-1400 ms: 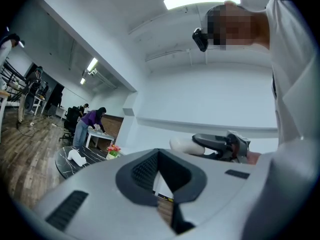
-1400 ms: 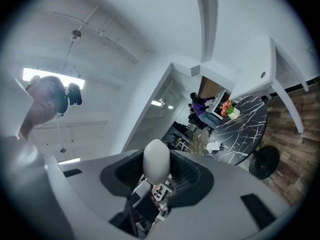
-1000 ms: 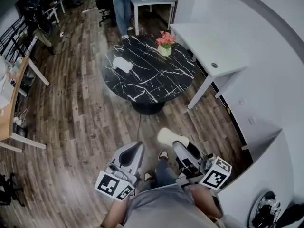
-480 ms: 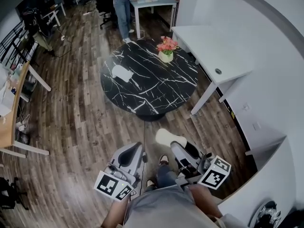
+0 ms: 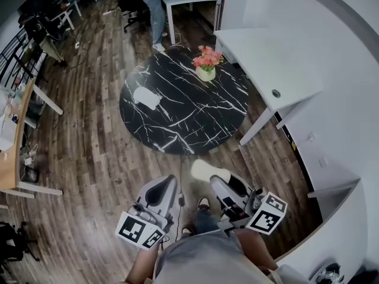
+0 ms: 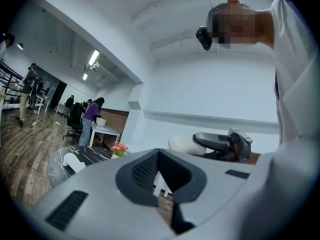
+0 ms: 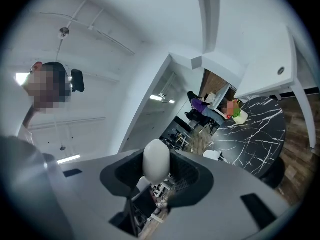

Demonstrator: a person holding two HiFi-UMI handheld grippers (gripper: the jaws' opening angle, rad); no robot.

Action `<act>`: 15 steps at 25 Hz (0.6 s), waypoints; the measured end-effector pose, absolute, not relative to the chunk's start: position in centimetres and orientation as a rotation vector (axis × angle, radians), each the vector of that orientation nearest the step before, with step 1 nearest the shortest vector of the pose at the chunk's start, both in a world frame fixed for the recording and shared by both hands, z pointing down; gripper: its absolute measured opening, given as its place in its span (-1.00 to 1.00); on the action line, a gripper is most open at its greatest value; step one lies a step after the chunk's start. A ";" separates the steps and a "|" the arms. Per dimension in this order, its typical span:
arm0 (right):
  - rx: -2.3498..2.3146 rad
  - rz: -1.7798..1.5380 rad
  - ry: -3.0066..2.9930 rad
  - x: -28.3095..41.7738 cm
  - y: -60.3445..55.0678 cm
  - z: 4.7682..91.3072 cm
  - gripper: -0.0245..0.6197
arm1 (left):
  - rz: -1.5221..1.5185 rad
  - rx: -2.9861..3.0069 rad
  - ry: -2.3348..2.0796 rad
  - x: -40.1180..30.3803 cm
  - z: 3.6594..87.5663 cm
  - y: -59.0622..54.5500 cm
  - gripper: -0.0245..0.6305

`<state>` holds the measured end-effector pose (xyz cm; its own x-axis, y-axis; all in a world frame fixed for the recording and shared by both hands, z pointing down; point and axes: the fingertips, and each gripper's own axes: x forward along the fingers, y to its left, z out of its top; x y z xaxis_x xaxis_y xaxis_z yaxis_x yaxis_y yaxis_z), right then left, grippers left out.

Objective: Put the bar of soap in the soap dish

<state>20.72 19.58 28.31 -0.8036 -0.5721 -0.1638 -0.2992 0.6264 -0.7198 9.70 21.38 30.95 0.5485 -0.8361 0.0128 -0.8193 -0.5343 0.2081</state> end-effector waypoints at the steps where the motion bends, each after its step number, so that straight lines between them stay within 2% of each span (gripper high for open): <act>1: -0.690 -1.000 2.472 20.9 18.9 28.4 -0.43 | -0.127 2.590 -1.408 9.8 30.9 20.7 -0.92; 15: -0.630 -1.022 2.485 23.6 11.8 28.8 -0.43 | -0.160 2.571 -1.483 11.7 30.1 13.6 -0.92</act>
<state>23.64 11.83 28.83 -0.8276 -0.5344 -0.1720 -0.2587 0.6349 -0.7280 11.65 13.60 30.14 0.4999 -0.8660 -0.0084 -0.8479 -0.4914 0.1990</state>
